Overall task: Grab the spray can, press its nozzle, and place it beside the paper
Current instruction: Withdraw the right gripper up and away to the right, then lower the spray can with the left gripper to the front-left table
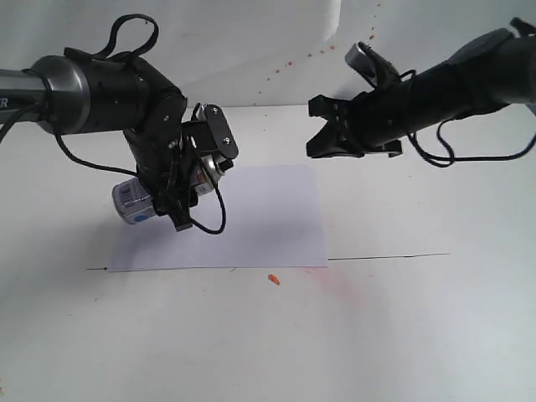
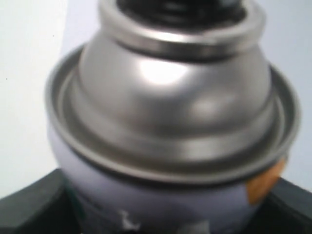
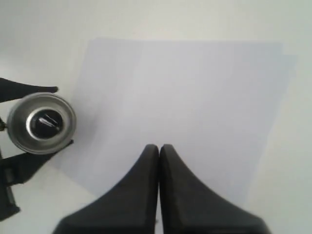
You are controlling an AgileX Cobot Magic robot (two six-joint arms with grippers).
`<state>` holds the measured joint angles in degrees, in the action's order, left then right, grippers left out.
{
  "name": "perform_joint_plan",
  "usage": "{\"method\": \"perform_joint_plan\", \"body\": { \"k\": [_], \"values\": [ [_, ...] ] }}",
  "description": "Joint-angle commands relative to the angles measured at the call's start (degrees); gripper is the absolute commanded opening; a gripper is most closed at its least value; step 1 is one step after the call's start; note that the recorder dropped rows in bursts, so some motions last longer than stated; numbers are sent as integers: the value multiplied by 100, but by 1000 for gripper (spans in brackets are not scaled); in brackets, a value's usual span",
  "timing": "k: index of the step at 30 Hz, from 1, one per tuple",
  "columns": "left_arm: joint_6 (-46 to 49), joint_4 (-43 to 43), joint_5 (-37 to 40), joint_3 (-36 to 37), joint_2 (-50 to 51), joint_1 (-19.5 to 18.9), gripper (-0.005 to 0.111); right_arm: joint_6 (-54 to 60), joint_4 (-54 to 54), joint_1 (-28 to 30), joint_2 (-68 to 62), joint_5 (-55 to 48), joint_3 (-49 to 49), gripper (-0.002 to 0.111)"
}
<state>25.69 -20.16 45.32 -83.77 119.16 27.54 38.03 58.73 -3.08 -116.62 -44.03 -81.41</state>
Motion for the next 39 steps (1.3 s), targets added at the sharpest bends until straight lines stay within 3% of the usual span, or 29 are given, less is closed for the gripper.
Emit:
{"method": "perform_joint_plan", "body": {
  "k": [1, 8, 15, 21, 31, 39],
  "values": [
    [-291, 542, -345, -58, -328, -305, 0, 734, -267, 28, 1237, 1412, 1170, 0],
    [-291, 1540, -887, -47, -704, -810, 0, 2258, 478, 13, 3217, 3422, 2955, 0],
    [-271, 2860, -1432, -12, -1092, -1301, 0, 4551, 2118, 13, 4871, 2866, 3799, 0],
    [-257, 3028, -1991, 493, -1490, -1394, 0, 6120, 4121, 13, 6435, 2615, 4660, 0],
    [-278, 3301, -3666, 1786, -2308, -1394, 0, 6022, 4121, 13, 9013, 3195, 6301, 0],
    [-301, 3348, -4607, 2637, -2715, -1394, 0, 5740, 4121, 13, 10079, 4300, 6635, 0]
  ]
}}
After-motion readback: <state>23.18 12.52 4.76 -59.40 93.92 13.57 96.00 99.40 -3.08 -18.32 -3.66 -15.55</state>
